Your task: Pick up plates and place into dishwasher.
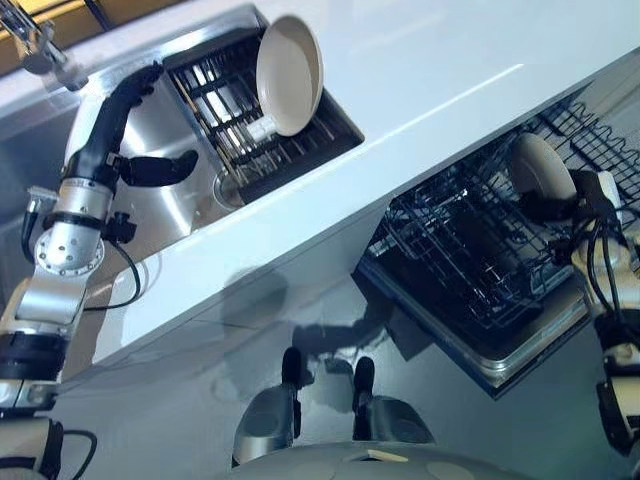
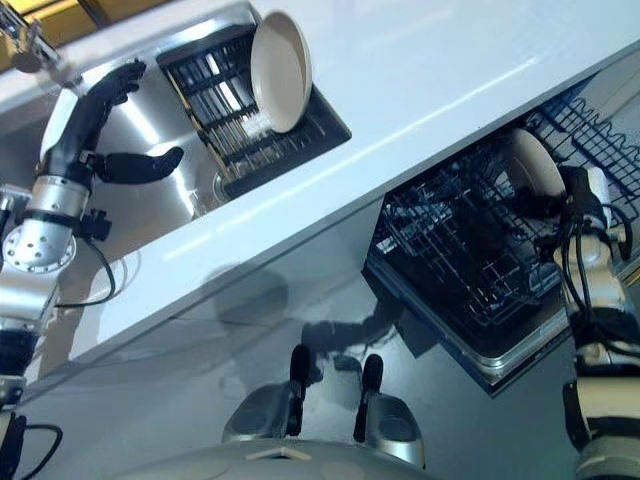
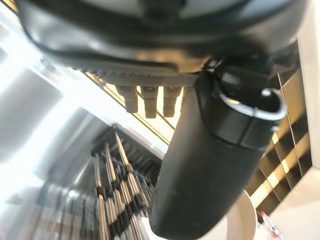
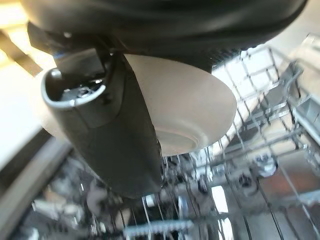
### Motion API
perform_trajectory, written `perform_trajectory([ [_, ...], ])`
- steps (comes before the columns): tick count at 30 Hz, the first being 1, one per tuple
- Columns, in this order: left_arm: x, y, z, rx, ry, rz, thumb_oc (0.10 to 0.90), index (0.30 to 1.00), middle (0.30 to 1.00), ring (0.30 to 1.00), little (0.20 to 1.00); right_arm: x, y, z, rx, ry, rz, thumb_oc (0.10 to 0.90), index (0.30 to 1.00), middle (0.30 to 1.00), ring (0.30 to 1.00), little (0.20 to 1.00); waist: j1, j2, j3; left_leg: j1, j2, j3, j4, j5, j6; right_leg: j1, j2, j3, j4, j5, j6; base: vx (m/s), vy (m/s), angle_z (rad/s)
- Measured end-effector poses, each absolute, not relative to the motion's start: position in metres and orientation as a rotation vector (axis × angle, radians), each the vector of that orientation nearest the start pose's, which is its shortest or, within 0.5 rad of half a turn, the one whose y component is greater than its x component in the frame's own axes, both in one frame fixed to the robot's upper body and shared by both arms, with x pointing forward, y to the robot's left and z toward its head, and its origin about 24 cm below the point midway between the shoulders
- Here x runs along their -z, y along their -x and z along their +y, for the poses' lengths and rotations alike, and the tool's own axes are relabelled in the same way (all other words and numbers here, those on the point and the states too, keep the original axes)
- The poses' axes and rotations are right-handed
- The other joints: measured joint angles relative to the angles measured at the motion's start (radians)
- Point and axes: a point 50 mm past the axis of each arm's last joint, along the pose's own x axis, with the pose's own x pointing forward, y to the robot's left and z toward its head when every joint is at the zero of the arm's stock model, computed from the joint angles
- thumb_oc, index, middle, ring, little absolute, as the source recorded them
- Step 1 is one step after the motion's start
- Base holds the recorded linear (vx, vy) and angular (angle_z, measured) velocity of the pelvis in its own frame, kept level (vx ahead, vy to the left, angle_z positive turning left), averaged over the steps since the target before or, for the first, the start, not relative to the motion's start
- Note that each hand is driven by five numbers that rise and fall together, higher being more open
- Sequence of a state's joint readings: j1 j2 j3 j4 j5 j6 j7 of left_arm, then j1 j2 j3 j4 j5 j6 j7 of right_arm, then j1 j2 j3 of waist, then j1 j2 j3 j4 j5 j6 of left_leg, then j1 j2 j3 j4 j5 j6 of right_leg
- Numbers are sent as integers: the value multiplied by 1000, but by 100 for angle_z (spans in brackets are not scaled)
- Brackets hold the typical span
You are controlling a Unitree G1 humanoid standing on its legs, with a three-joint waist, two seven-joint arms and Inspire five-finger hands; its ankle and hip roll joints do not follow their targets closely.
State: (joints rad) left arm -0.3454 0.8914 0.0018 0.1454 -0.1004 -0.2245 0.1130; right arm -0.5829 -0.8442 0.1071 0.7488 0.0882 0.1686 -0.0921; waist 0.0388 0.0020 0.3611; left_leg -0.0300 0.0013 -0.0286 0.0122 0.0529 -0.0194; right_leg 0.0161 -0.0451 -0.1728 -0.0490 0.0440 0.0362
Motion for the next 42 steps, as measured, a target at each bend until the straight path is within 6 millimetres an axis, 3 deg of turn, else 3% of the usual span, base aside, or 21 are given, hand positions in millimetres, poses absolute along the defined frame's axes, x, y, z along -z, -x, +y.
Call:
perform_trajectory([
  [4,-224,-301,274,-89,-764,-531,800,900,900,900,900,-118,-324,-371,419,689,439,100,300,300,300,200,14,1,42,-9,0,5,3,-1,0,-18,-1,4,15,1,-2,-41,-34,-5],
  [9,-236,-309,270,-76,-797,-550,800,900,900,900,900,-150,-339,-371,419,673,398,100,300,300,300,200,11,1,87,-35,-4,26,40,-15,6,-48,-9,9,39,2,-3,-82,-14,-12],
  [10,-239,-310,268,-73,-800,-562,800,900,900,900,900,-154,-341,-370,417,671,392,284,458,458,458,384,11,1,88,-53,-4,27,51,-16,8,-63,-9,13,47,3,-4,-70,13,-6],
  [11,-242,-311,266,-72,-799,-573,800,900,900,900,900,-157,-342,-369,413,669,383,800,900,900,900,900,11,1,93,-62,-4,27,57,-16,8,-74,-9,19,54,4,-6,-41,12,-6],
  [20,-242,-311,265,-73,-772,-576,800,900,900,900,900,-159,-344,-368,466,696,378,800,900,900,900,900,12,5,111,-70,-5,32,70,-16,11,-84,-11,29,66,9,-13,-20,56,-2],
  [26,-237,-309,269,-90,-767,-561,800,900,900,900,900,-176,-346,-350,488,723,187,800,900,900,900,900,7,5,111,-33,-4,54,44,-14,13,-66,-11,42,61,10,-14,27,82,-10],
  [30,-223,-303,280,-124,-758,-518,800,900,900,900,900,-183,-337,-339,494,708,21,800,900,900,900,900,-7,5,111,46,-5,54,-4,-13,14,6,-9,43,23,10,-14,25,108,-3],
  [36,-218,-296,290,-199,-748,-518,800,900,900,900,900,-196,-321,-334,513,770,-118,800,900,900,900,900,-15,3,109,83,-7,54,-26,-13,13,43,-9,45,-2,10,-13,-4,103,-1],
  [42,-219,-286,287,-213,-770,-559,800,900,900,900,900,-189,-313,-315,417,724,-163,800,900,900,900,900,-17,1,105,122,-6,56,-55,-10,15,63,-5,51,-5,10,-13,-46,116,-7],
])
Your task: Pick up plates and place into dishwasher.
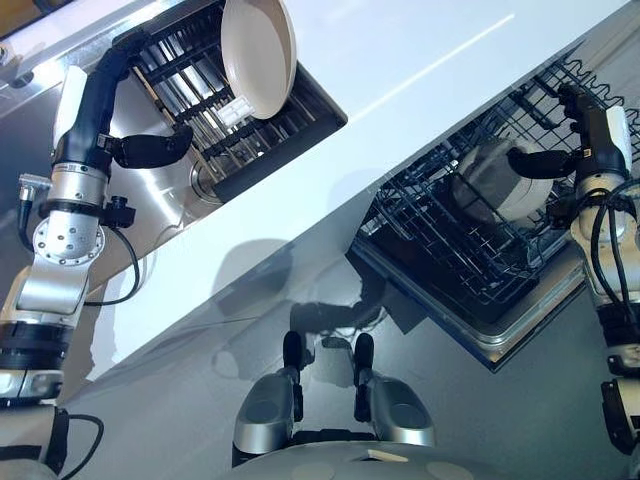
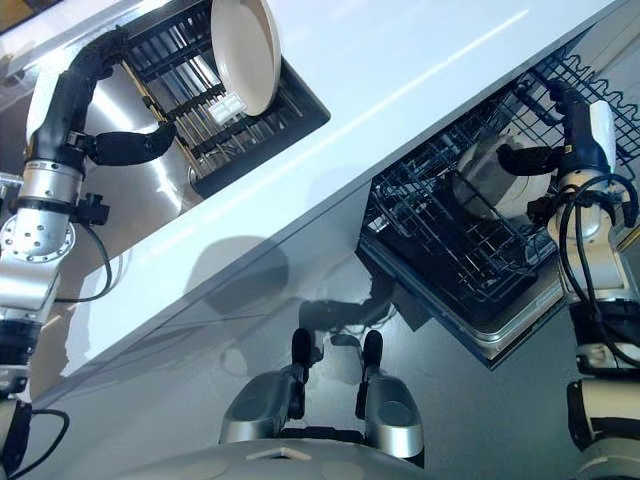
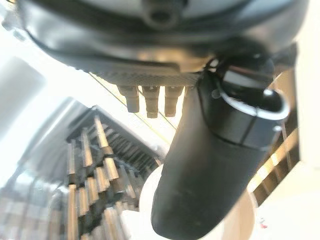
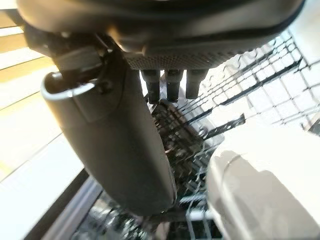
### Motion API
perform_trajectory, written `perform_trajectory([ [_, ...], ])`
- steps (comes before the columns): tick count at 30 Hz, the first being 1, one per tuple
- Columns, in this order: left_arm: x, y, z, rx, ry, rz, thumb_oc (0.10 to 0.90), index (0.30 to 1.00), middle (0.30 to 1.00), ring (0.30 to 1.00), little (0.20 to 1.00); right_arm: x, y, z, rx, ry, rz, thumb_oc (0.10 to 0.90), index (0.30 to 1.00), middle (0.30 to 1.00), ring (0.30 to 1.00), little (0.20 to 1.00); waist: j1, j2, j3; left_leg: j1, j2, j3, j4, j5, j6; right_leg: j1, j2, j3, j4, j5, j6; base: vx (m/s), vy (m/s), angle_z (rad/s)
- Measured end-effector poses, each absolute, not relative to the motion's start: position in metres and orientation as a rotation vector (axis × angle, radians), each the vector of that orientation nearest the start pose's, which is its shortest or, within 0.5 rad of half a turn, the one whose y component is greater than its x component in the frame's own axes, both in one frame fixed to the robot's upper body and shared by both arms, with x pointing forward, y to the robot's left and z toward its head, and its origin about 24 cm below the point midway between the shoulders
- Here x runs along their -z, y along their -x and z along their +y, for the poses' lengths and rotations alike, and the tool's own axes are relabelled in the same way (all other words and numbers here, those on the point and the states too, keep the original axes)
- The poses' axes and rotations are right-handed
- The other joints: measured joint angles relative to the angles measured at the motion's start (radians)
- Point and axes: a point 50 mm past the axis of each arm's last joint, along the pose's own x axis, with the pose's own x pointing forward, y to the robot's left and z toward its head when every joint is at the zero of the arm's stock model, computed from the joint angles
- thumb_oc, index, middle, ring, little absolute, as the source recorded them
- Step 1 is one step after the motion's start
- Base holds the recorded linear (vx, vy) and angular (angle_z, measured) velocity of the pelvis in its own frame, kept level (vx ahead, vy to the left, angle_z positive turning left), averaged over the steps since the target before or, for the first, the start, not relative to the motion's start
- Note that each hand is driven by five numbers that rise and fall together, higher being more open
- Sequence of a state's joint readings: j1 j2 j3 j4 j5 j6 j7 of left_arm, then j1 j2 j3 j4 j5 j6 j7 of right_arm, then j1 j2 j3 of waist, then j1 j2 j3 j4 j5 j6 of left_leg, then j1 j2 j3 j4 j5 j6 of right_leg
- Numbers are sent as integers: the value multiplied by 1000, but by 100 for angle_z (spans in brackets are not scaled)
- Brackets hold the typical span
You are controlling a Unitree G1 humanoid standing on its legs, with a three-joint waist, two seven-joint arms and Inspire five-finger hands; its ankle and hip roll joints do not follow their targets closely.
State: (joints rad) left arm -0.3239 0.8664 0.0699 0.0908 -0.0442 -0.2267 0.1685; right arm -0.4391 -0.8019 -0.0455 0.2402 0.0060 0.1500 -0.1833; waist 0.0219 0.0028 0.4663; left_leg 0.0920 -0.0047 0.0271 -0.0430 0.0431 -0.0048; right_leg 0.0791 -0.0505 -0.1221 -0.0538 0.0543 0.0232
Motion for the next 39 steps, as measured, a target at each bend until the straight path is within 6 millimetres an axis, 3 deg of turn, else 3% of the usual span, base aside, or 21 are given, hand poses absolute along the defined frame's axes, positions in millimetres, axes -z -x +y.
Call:
perform_trajectory([
  [11,-225,-282,292,-288,-881,-591,800,900,900,900,900,-164,-300,-268,151,478,-257,800,900,900,900,900,-23,-4,-10,48,-1,23,-45,15,3,16,1,18,-3,1,1,-72,149,-7],
  [19,-226,-282,299,-375,-1030,-562,800,900,900,900,900,-134,-290,-250,-22,219,-213,800,900,900,900,900,-63,-4,-107,47,-2,49,-46,5,3,11,4,51,-23,4,6,-24,126,-9],
  [24,-235,-280,321,-495,-1308,-486,800,900,900,900,900,-105,-279,-239,-128,95,-122,800,900,900,900,900,-97,-1,-156,55,-2,68,-46,-3,4,12,5,75,-26,6,8,-3,128,-13],
  [27,-237,-284,333,-509,-1490,-403,800,900,900,900,900,-81,-268,-224,-205,-93,-58,800,900,900,900,900,-120,11,-191,57,-3,82,-46,-7,6,8,5,93,-26,8,11,10,130,-14],
  [33,-229,-297,330,-456,-1641,-324,800,900,900,900,900,-51,-253,-199,-290,-241,46,800,900,900,900,900,-144,45,-230,55,-15,120,-46,-13,15,-21,-2,137,-12,18,22,27,105,-21],
  [39,-222,-310,326,-355,-1758,-234,800,900,900,900,900,-45,-249,-195,-269,-262,64,800,900,900,900,900,-171,46,-241,53,-26,171,-46,-18,28,-61,-8,169,15,26,35,36,93,-29],
])
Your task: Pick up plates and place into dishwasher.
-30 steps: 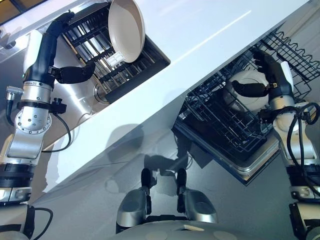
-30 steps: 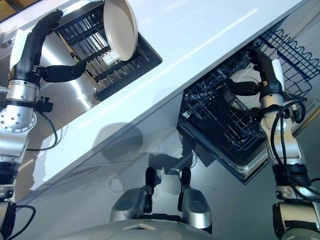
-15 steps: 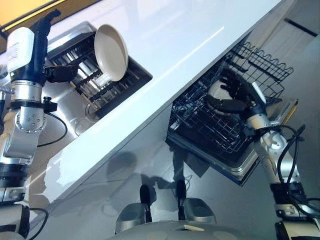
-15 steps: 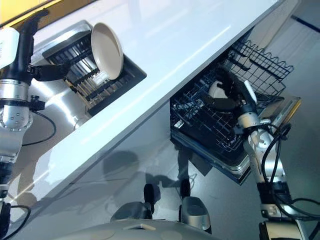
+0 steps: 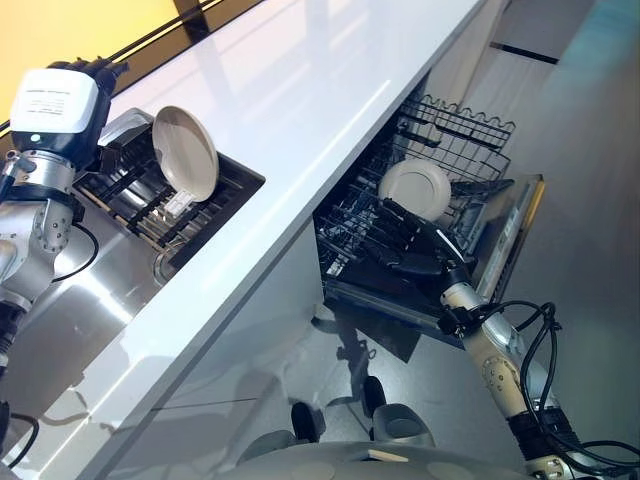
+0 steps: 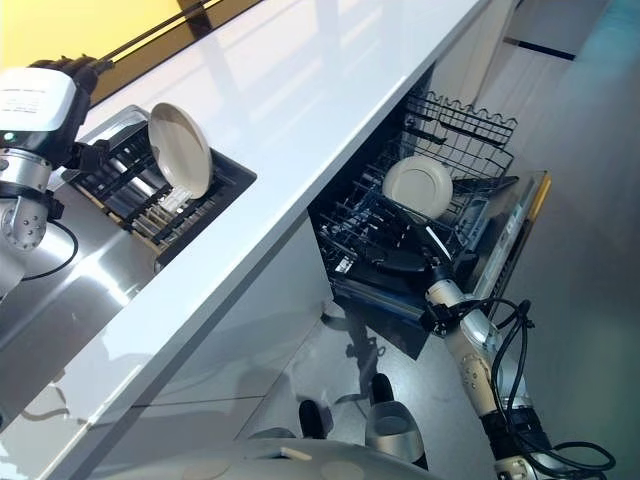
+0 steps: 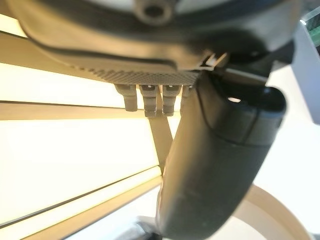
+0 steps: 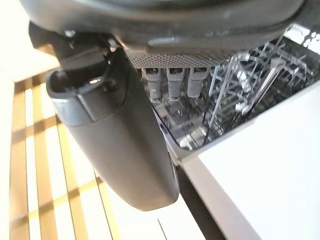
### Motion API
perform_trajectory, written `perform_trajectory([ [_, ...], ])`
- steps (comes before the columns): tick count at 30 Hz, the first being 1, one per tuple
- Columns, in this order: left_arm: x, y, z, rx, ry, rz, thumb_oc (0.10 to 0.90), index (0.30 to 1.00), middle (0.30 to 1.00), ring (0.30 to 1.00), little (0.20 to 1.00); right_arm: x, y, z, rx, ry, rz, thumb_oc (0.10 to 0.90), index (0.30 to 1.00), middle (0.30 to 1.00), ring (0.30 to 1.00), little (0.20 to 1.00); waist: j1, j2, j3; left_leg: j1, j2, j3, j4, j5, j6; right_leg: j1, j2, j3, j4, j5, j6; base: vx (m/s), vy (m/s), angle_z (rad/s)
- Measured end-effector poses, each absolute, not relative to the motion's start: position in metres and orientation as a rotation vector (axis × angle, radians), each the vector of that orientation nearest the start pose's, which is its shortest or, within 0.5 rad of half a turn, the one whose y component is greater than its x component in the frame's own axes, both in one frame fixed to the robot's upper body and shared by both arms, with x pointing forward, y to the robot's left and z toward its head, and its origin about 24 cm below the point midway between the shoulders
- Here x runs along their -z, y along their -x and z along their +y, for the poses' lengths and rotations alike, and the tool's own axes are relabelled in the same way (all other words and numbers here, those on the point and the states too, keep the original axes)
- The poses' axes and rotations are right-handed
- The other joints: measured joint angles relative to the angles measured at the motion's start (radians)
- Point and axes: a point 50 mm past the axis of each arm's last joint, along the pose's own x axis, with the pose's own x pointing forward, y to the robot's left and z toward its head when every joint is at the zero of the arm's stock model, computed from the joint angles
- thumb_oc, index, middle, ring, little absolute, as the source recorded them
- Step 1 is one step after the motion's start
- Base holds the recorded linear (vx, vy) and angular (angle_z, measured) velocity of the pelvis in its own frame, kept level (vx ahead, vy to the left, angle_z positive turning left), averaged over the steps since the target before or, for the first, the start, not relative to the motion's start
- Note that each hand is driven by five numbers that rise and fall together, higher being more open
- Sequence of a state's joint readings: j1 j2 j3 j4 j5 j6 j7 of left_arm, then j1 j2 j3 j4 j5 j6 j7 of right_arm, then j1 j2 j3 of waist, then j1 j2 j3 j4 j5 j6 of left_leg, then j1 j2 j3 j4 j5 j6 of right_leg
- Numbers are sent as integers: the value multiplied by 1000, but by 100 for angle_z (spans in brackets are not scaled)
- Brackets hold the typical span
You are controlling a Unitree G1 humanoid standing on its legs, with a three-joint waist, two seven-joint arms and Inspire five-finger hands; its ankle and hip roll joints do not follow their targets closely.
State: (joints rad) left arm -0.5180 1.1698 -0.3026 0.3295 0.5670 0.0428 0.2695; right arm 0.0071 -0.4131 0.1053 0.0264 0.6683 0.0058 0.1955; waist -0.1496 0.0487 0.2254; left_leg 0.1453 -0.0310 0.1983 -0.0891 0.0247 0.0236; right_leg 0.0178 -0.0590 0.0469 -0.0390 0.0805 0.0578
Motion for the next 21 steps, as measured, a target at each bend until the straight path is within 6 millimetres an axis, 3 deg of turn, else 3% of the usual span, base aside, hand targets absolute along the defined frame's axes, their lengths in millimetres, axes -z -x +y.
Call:
perform_trajectory([
  [6,-213,-316,329,-307,-1816,-146,800,900,900,900,900,-48,-249,-200,-203,-257,21,800,900,900,900,900,-27,0,0,1,-7,44,0,-6,11,-35,-2,2,25,8,3,51,83,-25],
  [17,-190,-322,337,-203,-1908,40,800,900,900,900,900,-45,-241,-203,-184,-257,27,800,900,900,900,900,-77,0,0,19,-20,66,0,-21,24,-50,-5,27,42,14,9,47,64,-15],
  [19,-187,-323,337,-177,-1922,73,213,396,396,396,313,-45,-238,-203,-180,-258,28,800,900,900,900,900,-82,0,0,19,-21,71,0,-23,26,-51,-8,29,42,16,12,22,41,-9],
  [21,-183,-324,338,-152,-1951,104,100,300,300,300,200,-43,-237,-204,-178,-258,33,800,900,900,900,900,-93,0,0,20,-24,71,0,-24,27,-51,-12,29,42,18,15,0,0,0],
])
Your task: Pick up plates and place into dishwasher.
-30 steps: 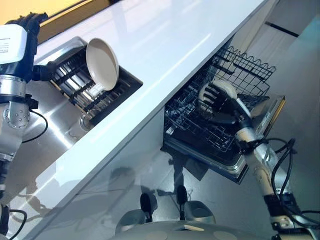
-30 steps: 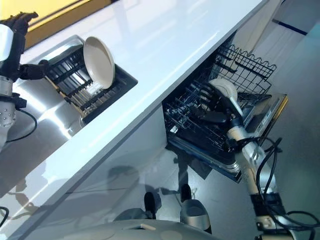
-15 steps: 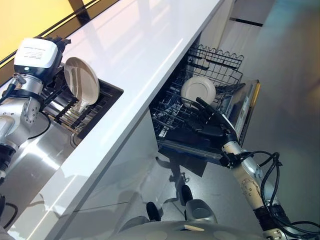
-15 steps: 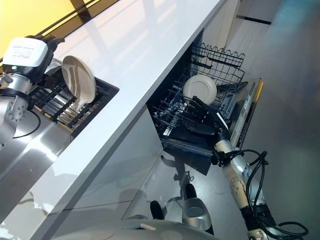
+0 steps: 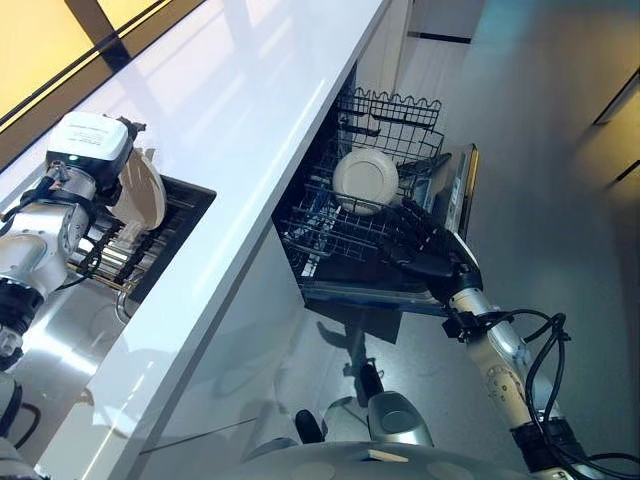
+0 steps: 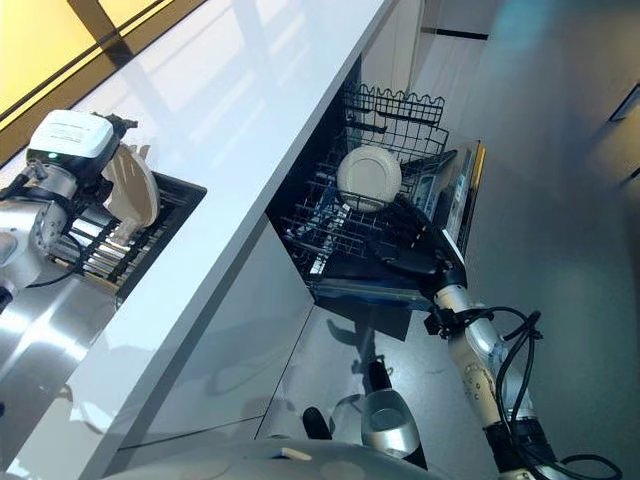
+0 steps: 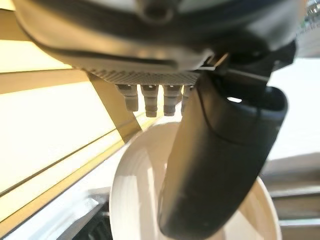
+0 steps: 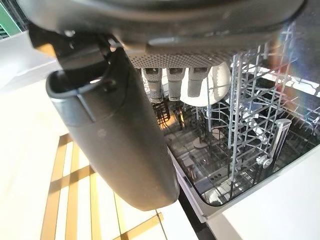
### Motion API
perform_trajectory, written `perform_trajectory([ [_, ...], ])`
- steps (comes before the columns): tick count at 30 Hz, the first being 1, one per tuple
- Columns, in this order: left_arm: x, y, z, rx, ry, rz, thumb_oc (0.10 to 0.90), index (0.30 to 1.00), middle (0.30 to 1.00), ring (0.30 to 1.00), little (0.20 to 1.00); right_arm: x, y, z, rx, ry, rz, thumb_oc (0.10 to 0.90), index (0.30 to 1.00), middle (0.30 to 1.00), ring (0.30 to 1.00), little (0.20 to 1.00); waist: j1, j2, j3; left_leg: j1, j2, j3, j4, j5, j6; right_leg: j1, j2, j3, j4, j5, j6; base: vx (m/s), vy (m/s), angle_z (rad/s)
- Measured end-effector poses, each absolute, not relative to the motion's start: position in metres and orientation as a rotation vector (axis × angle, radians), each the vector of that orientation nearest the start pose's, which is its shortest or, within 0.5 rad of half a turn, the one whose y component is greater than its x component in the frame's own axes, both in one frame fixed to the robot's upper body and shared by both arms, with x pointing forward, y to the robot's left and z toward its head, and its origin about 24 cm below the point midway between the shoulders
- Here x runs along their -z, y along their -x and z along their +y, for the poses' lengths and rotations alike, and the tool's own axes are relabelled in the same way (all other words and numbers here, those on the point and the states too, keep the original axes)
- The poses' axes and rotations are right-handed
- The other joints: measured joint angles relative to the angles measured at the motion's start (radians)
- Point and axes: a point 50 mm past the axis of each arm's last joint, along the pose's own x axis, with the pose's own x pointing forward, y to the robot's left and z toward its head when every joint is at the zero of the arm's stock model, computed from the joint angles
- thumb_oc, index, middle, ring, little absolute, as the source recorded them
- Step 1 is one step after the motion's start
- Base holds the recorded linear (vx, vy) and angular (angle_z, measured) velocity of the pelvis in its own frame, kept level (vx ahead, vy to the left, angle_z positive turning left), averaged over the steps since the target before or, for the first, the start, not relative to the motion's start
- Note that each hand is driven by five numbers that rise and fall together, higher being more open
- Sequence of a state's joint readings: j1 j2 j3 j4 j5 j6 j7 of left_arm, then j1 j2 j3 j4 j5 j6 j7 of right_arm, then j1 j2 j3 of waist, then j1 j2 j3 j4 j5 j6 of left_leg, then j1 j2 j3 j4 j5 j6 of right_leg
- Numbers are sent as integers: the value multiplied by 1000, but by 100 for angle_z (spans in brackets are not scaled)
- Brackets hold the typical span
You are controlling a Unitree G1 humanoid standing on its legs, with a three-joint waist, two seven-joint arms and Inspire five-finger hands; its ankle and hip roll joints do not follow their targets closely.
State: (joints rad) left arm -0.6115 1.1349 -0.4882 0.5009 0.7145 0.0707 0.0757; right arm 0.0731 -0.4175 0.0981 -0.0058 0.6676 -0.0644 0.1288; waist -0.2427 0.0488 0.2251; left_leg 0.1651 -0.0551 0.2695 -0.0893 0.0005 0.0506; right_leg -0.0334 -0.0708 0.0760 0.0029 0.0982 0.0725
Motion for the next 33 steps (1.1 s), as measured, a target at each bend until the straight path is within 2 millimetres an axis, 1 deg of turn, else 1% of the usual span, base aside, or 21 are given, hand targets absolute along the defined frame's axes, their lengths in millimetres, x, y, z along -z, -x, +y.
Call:
perform_trajectory([
  [3,-181,-328,335,-116,-2015,128,100,300,300,300,200,-43,-236,-205,-180,-253,37,800,900,900,900,900,-6,0,0,0,-3,1,0,0,3,0,-4,0,0,2,2,0,0,0],
  [7,-194,-337,326,-112,-2098,99,100,300,300,300,200,-44,-236,-207,-185,-239,35,800,900,900,900,900,-9,6,-4,1,-2,1,0,1,4,1,-3,0,0,2,2,0,0,0],
  [10,-190,-338,329,-92,-2179,122,100,300,300,300,200,-49,-236,-211,-193,-209,29,800,900,900,900,900,-10,19,-12,0,-1,-2,0,1,4,1,-2,-1,0,2,2,0,0,0],
  [12,-188,-338,328,-83,-2198,117,100,300,300,300,200,-51,-236,-212,-197,-200,24,800,900,900,900,900,-7,19,-12,1,0,-4,0,1,4,3,-2,-3,0,2,2,-12,-14,3],
  [17,-185,-339,323,-52,-2236,41,100,300,300,300,200,-54,-237,-210,-210,-193,15,800,900,900,900,900,1,20,-12,0,-1,-17,0,4,5,6,-5,-9,0,2,2,-36,-55,6],
  [21,-187,-339,319,-80,-2227,-28,100,300,300,300,200,-55,-237,-212,-211,-179,13,800,900,900,900,900,11,20,-12,-4,0,-35,0,8,6,9,-6,-24,-3,2,2,-49,-71,9],
  [22,-187,-339,319,-90,-2212,-46,100,300,300,300,200,-55,-237,-212,-211,-176,12,800,900,900,900,900,14,20,-12,-5,1,-40,0,9,5,11,-6,-31,-4,2,2,-59,-107,16],
  [24,-188,-338,315,-121,-2131,-110,100,300,300,300,200,-58,-237,-215,-195,-162,-5,800,900,900,900,900,28,20,-12,-9,2,-75,0,11,5,26,-9,-48,-17,1,2,-64,-125,28],
  [26,-190,-331,307,-169,-2006,-213,100,300,300,300,200,-68,-238,-219,-168,-117,-56,800,900,900,900,900,49,20,-12,-12,1,-99,0,15,3,35,-12,-67,-32,1,1,-57,-112,34],
  [29,-191,-316,297,-241,-1821,-351,100,300,300,300,200,-93,-242,-226,-121,-50,-183,800,900,900,900,900,91,20,-12,-24,3,-136,0,23,1,49,-15,-92,-49,2,0,-52,-125,35],
  [33,-183,-295,295,-307,-1637,-433,100,300,300,300,200,-129,-247,-235,-75,-5,-361,800,900,900,900,900,139,17,-13,-23,4,-184,0,28,-3,83,-19,-119,-77,2,0,-45,-111,38],
])
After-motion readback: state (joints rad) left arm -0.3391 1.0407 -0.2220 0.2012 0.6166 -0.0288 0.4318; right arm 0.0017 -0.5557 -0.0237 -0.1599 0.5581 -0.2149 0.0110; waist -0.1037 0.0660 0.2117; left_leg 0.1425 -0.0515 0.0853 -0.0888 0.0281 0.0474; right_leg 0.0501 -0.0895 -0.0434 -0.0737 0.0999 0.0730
